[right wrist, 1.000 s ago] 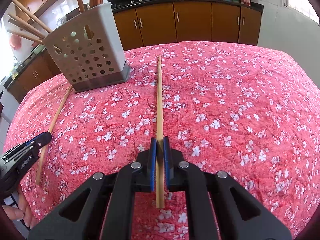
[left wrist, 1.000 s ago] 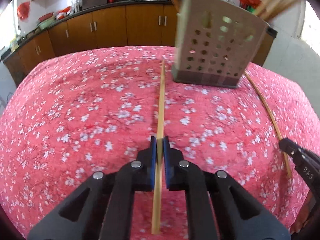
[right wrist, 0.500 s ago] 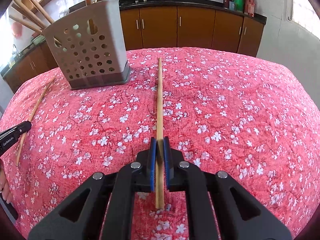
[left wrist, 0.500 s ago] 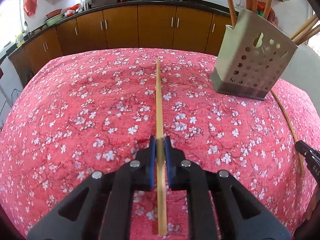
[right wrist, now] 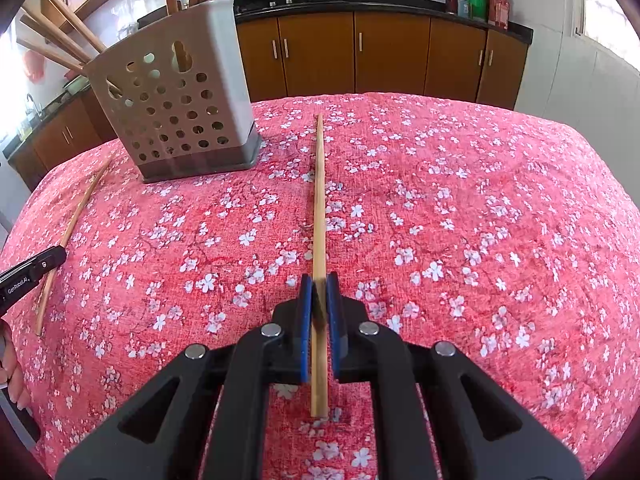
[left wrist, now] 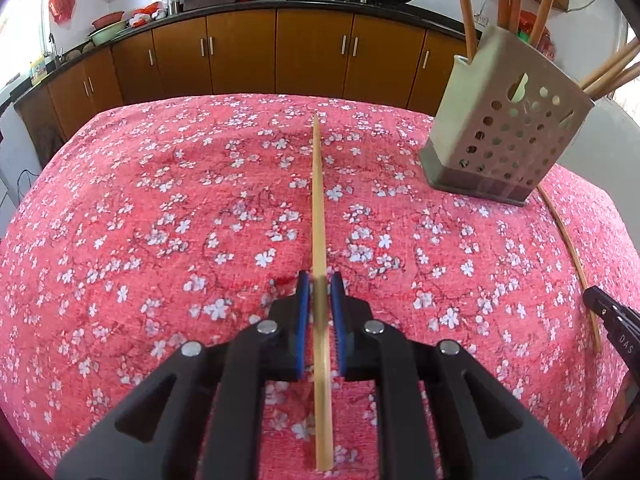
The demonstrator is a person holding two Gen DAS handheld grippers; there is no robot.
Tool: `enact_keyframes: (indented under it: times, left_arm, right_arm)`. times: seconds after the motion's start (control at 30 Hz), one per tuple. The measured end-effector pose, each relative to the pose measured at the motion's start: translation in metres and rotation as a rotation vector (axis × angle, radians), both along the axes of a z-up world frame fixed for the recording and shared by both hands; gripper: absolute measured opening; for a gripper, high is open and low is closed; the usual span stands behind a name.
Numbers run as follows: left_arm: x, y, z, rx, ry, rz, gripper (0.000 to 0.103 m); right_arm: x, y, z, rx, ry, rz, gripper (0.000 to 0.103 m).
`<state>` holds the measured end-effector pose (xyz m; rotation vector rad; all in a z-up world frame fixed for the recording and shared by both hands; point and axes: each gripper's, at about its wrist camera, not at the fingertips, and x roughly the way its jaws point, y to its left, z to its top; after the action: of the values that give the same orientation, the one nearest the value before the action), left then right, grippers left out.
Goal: Organize utensils
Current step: 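Grasp a single chopstick with the left tool while the right tool grasps another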
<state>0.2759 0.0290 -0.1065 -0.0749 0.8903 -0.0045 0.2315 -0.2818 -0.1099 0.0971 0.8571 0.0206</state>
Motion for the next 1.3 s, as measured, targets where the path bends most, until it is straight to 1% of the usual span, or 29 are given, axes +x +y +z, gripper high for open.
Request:
enact_keyframes:
  times: [1.3]
  left_arm:
    - [0.0003, -0.0022, -0.0001, -0.001, 0.0, -0.001, 0.015]
  right_arm:
    - [0.0005, -0.0023, -0.0005, 0.002, 0.0, 0.0, 0.009]
